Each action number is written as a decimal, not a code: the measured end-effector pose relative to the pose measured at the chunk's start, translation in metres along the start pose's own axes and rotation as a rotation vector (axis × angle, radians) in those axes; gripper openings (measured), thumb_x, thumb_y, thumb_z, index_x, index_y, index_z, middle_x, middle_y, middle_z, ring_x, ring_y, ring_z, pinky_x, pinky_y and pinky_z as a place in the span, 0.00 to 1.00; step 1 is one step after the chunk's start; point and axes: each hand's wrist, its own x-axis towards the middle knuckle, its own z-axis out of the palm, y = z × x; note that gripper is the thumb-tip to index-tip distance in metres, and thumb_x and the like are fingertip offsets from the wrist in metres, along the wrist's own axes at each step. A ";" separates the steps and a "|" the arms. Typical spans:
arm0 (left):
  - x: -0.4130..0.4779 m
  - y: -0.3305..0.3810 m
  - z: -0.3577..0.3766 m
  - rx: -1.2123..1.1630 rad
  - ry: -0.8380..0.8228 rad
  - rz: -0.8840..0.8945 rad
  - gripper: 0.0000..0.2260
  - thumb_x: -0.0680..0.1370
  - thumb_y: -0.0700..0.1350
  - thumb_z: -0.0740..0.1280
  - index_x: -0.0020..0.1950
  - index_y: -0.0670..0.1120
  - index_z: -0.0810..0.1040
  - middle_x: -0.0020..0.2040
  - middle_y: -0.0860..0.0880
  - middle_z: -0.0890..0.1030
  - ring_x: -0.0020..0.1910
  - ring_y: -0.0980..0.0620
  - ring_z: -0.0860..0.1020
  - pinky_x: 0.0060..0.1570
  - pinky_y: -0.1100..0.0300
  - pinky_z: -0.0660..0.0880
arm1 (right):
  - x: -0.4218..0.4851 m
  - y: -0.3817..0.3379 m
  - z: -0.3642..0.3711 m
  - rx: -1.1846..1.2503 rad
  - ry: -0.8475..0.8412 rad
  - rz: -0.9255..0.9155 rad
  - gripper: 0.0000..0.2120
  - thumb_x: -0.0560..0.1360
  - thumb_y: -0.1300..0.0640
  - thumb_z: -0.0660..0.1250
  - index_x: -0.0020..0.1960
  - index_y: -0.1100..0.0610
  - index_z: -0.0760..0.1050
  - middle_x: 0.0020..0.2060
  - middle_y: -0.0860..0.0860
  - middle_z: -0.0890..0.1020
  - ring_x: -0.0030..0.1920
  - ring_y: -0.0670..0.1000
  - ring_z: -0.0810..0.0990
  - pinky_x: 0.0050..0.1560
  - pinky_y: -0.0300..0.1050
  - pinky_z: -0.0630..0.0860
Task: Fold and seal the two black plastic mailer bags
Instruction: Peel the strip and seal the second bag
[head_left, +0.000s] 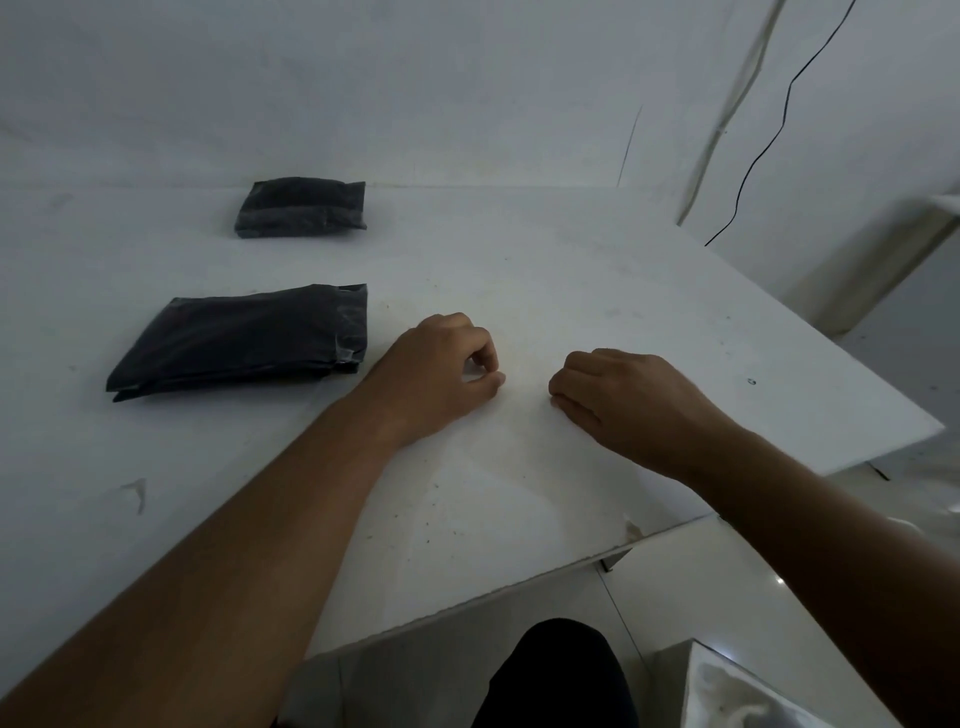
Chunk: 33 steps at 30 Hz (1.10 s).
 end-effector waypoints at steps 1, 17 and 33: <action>0.000 0.000 0.000 -0.001 0.001 -0.001 0.05 0.75 0.51 0.71 0.44 0.50 0.80 0.44 0.54 0.78 0.48 0.53 0.75 0.50 0.50 0.75 | 0.000 0.000 -0.001 0.023 -0.005 0.013 0.14 0.81 0.51 0.55 0.51 0.54 0.78 0.42 0.49 0.79 0.39 0.54 0.78 0.36 0.51 0.77; 0.001 -0.002 -0.001 -0.066 0.020 -0.029 0.05 0.75 0.50 0.70 0.43 0.50 0.81 0.43 0.53 0.78 0.45 0.54 0.77 0.48 0.51 0.76 | 0.022 -0.026 -0.004 0.216 0.004 0.202 0.10 0.78 0.46 0.66 0.53 0.50 0.81 0.48 0.46 0.80 0.49 0.48 0.77 0.51 0.44 0.72; 0.002 -0.002 -0.001 -0.059 0.021 -0.035 0.05 0.75 0.49 0.71 0.43 0.49 0.81 0.43 0.52 0.78 0.46 0.53 0.77 0.49 0.51 0.76 | 0.027 -0.033 -0.007 0.166 -0.051 0.236 0.08 0.79 0.51 0.63 0.50 0.49 0.81 0.46 0.45 0.81 0.50 0.50 0.76 0.54 0.48 0.72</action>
